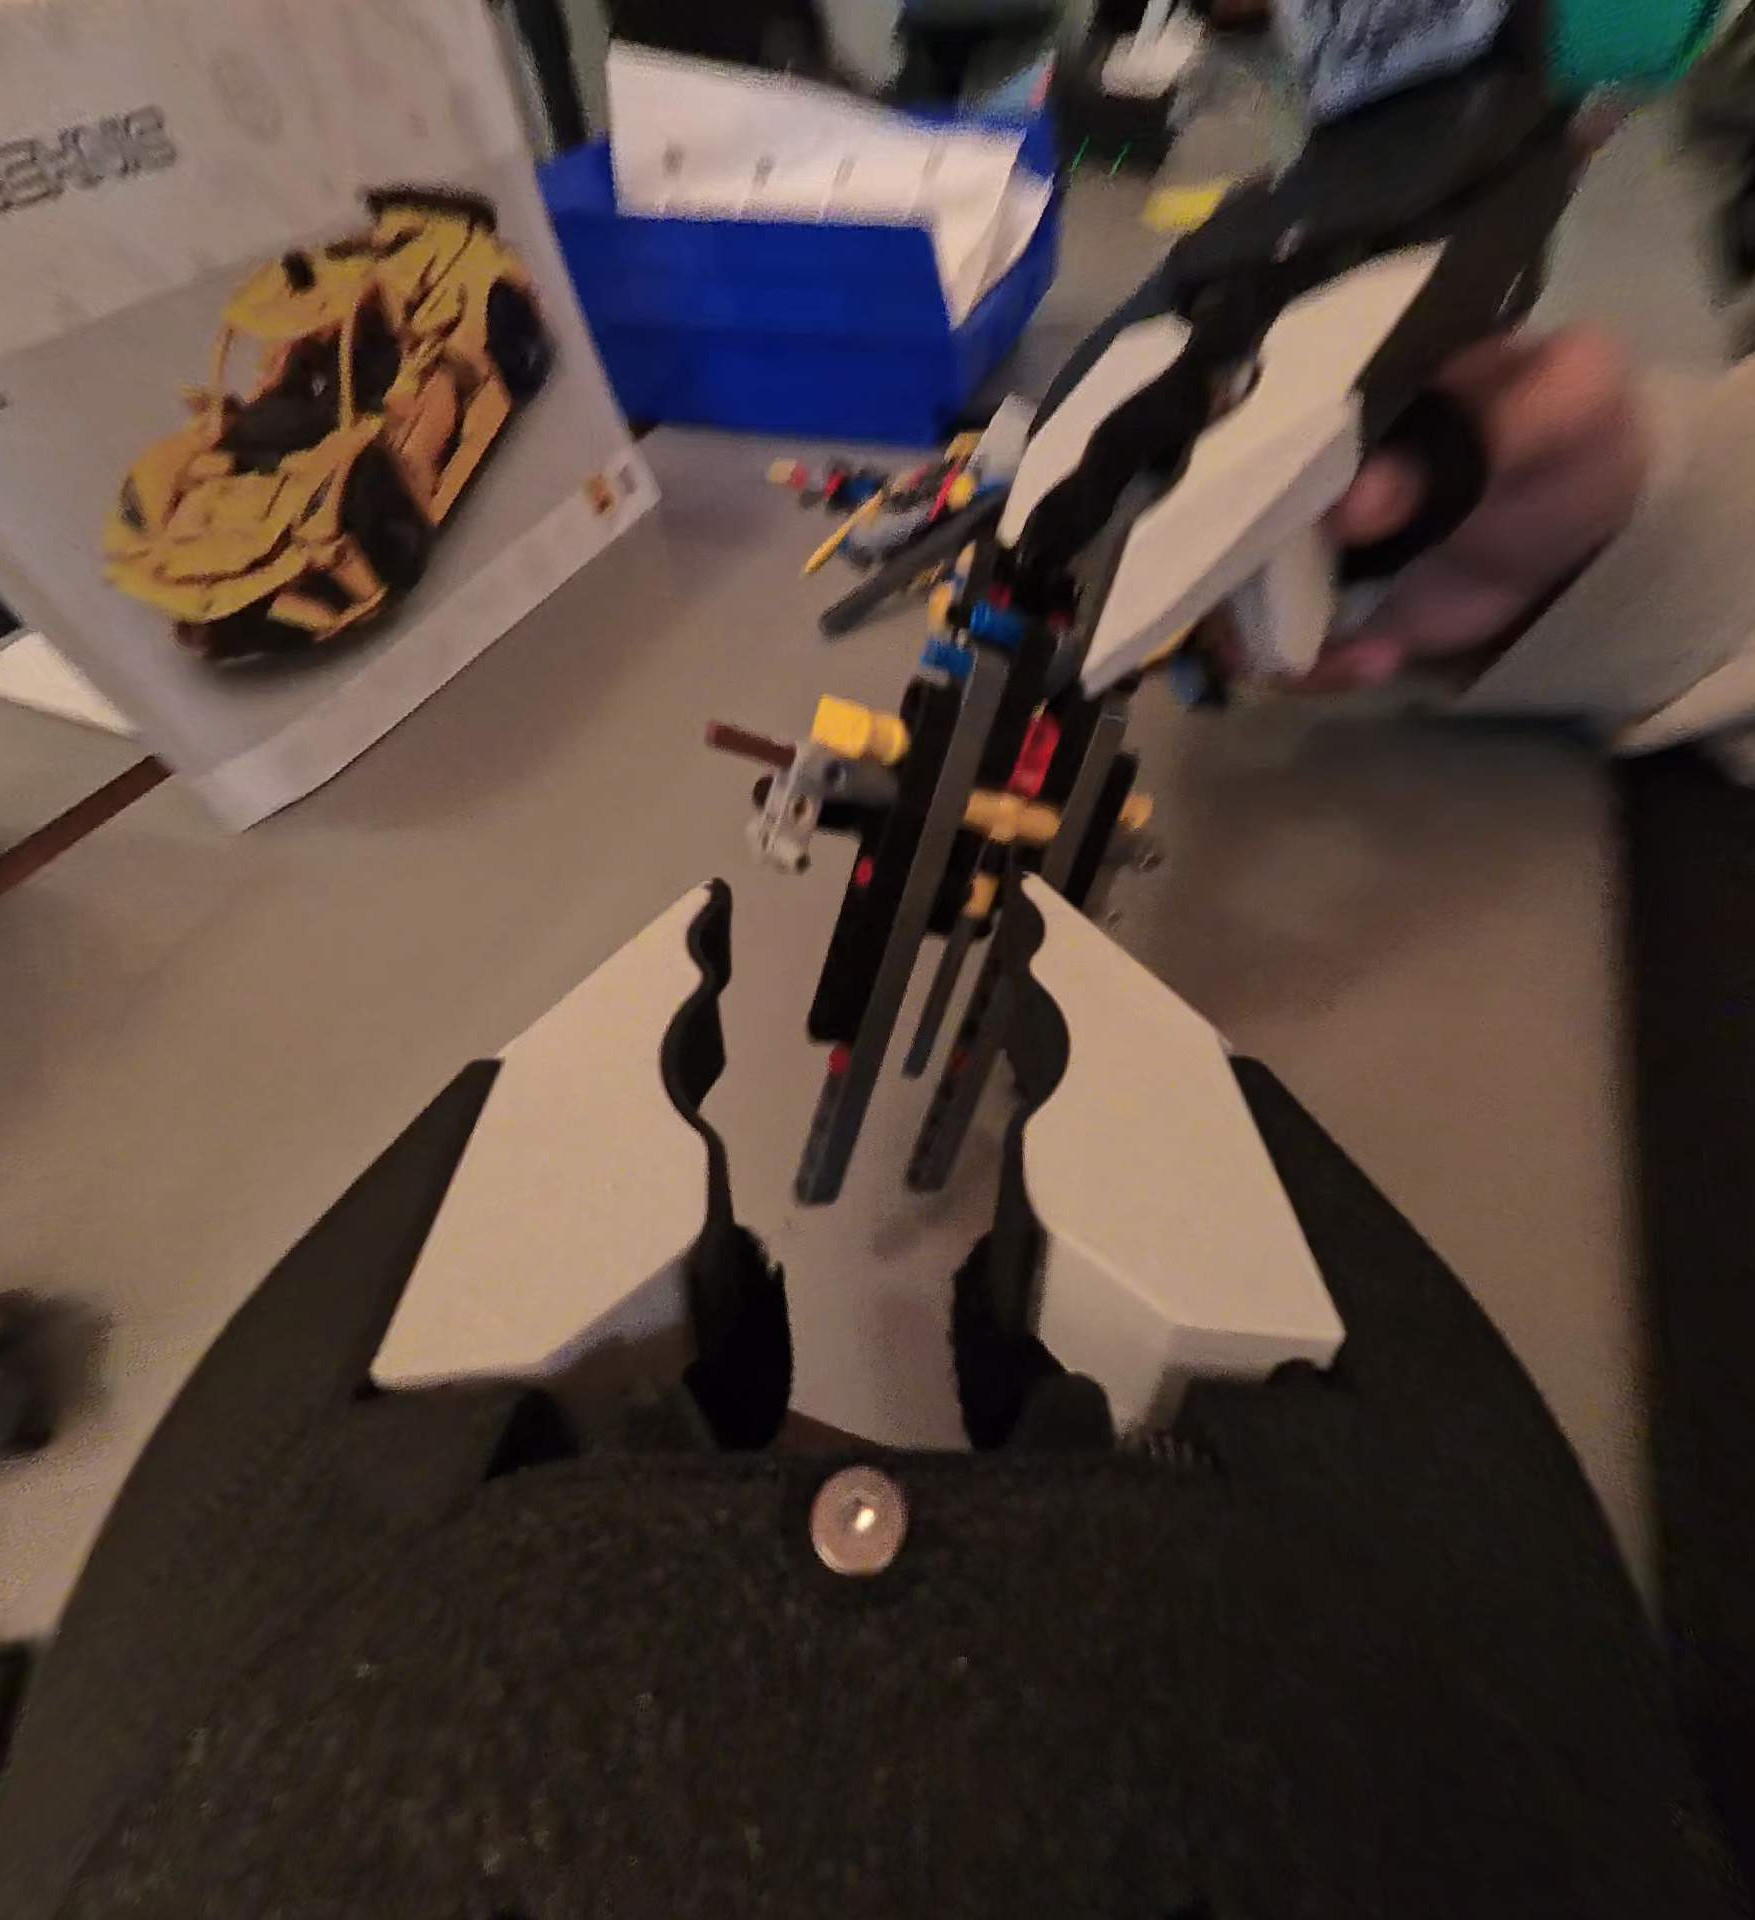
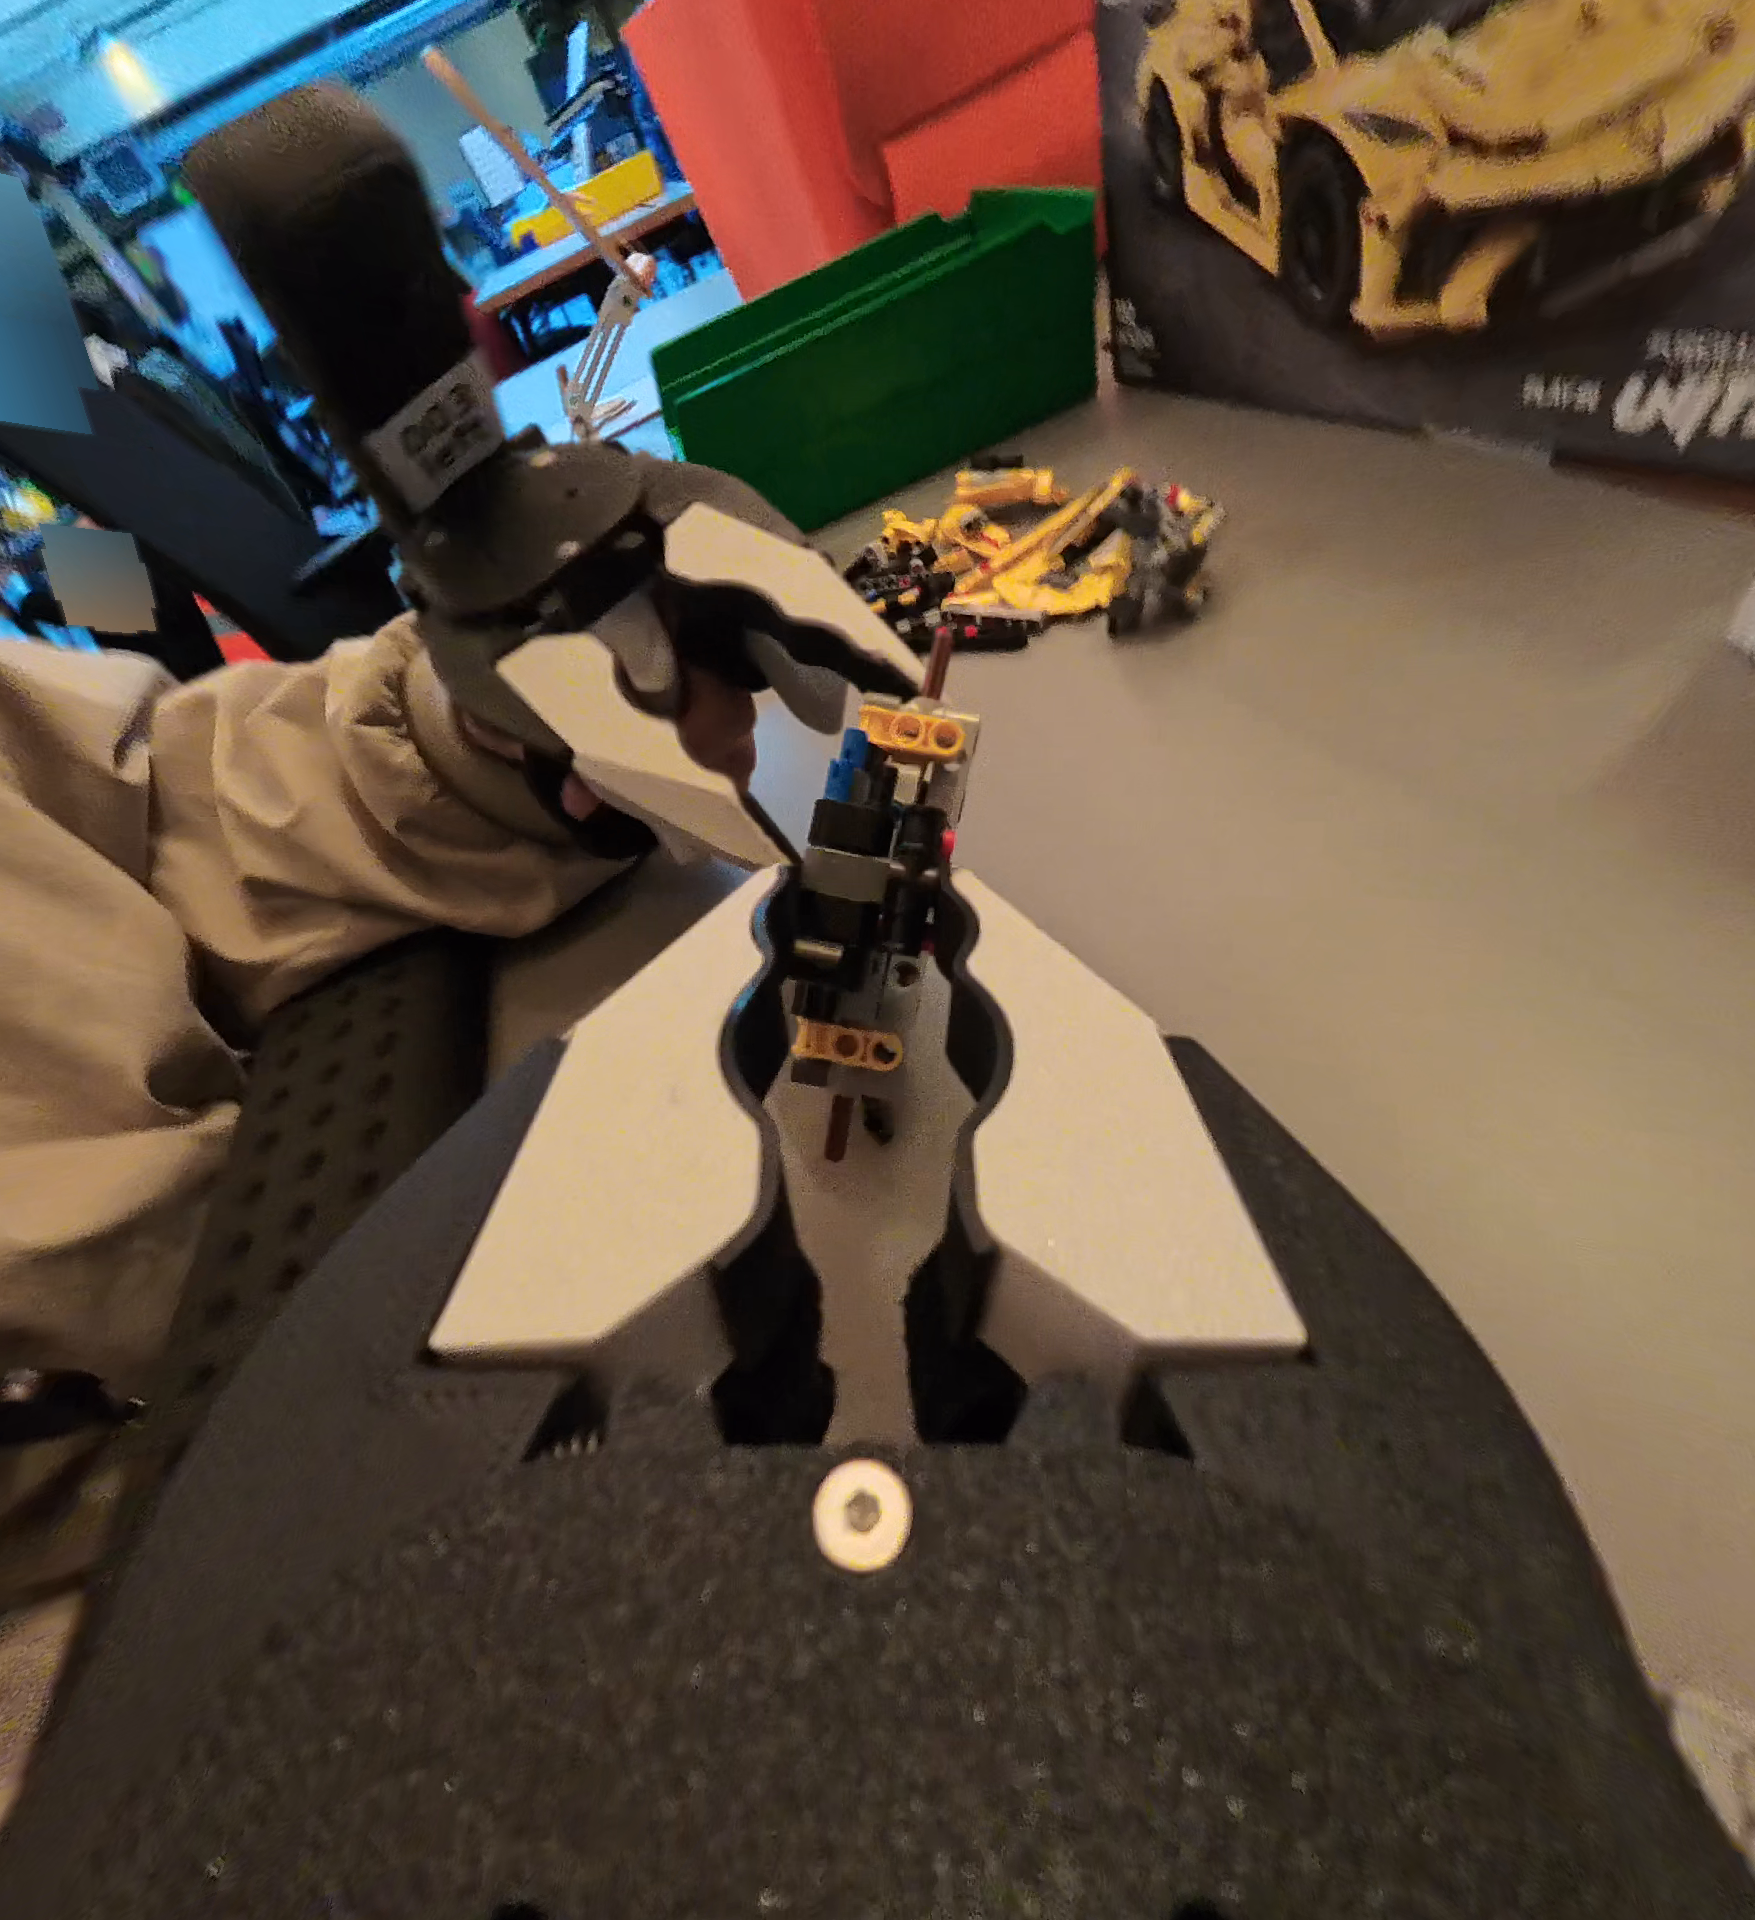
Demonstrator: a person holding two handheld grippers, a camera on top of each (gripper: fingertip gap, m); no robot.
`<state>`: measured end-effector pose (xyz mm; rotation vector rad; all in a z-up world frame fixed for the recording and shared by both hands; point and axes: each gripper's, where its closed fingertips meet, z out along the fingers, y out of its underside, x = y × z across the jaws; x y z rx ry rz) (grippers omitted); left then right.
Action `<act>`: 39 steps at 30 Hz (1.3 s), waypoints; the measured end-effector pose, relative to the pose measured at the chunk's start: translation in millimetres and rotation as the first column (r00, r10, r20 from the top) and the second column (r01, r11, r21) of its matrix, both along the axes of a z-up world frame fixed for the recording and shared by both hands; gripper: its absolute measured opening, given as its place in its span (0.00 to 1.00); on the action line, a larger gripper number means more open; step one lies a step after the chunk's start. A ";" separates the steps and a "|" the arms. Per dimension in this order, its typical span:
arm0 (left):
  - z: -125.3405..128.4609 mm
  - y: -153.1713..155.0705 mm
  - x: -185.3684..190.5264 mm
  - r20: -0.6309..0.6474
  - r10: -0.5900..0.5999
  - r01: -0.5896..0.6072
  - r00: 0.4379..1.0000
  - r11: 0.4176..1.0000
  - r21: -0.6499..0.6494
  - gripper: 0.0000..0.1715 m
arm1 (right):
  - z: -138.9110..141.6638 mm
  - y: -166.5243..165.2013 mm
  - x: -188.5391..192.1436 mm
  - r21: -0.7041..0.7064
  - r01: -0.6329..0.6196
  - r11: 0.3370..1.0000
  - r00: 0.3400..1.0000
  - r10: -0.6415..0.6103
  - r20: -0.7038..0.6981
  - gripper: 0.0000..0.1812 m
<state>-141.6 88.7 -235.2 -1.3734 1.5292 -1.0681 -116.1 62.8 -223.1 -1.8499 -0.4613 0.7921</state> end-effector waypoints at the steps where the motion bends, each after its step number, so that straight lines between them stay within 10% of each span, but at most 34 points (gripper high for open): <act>1: 9.3 -3.3 -0.1 0.041 -0.020 0.022 0.999 0.999 -0.044 0.31 | 5.7 -3.2 -5.1 0.064 -0.024 0.998 0.999 0.021 0.049 0.13; 8: 57.8 -20.0 -17.7 0.233 -0.111 0.063 0.966 0.977 0.203 0.31 | 7.4 -4.6 -23.6 0.342 -0.129 0.931 0.836 -0.083 0.543 0.13; 21: -0.3 -55.7 -7.6 -0.038 -0.204 0.199 0.978 0.864 0.462 0.20 | -15.3 -15.7 -35.6 0.331 -0.364 0.871 0.600 -0.052 0.798 0.13; 27: -4.0 -55.4 -3.9 -0.035 -0.159 0.144 0.987 0.751 0.645 0.11 | -2.7 -28.8 -40.4 0.333 -0.379 0.863 0.739 0.065 0.671 0.13; 33: 25.6 -51.2 1.2 0.125 -0.130 0.056 0.984 0.878 0.475 0.10 | 52.9 -33.8 -38.2 0.451 -0.212 0.867 0.958 0.093 0.272 0.18; 39: 34.3 -42.7 -3.7 0.191 -0.151 0.102 0.970 0.963 0.248 0.10 | 50.6 -38.6 -28.9 0.433 -0.225 0.873 0.965 0.136 0.225 0.19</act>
